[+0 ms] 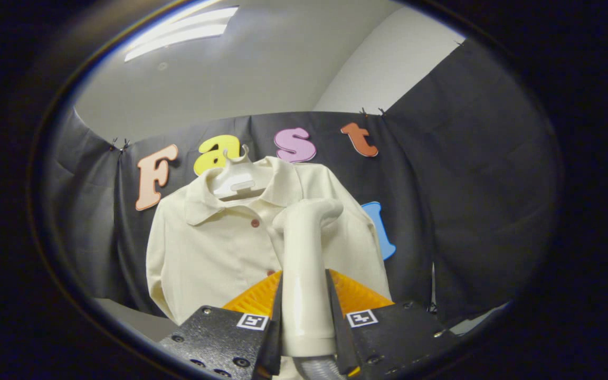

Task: Iron the clothes twice with a garment steamer, once on the left side and once on the right side.

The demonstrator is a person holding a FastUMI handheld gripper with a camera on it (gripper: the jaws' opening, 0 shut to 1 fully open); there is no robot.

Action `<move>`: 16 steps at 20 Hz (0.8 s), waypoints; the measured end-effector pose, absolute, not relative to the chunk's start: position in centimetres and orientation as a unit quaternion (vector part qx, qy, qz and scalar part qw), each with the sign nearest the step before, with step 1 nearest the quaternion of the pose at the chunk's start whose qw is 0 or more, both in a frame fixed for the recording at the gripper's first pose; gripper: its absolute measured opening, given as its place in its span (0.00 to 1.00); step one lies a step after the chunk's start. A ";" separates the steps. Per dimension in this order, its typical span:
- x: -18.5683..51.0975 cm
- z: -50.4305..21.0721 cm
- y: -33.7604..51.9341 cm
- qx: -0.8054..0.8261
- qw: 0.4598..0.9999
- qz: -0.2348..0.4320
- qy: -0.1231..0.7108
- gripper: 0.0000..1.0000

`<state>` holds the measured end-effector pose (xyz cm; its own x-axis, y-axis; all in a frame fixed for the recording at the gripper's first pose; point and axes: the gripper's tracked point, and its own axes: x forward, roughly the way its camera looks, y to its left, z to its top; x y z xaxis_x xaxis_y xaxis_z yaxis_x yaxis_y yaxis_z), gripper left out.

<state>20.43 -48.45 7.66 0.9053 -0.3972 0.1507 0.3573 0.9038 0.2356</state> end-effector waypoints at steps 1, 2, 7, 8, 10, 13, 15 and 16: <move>20.5 7.0 -48.5 0.103 0.971 -0.194 -0.095 0.40; 20.4 6.6 -48.5 0.107 0.970 -0.195 -0.098 0.40; 19.7 1.6 -48.2 0.136 0.969 -0.192 -0.071 0.39; 19.2 0.4 -47.9 0.144 0.969 -0.191 -0.063 0.39; 18.3 -2.0 -47.8 0.155 0.968 -0.191 -0.051 0.39; 17.3 -5.1 -47.9 0.167 0.966 -0.197 -0.035 0.39; 16.7 -6.8 -47.8 0.172 0.965 -0.198 -0.024 0.40; 16.5 -7.5 -47.7 0.176 0.964 -0.199 -0.023 0.40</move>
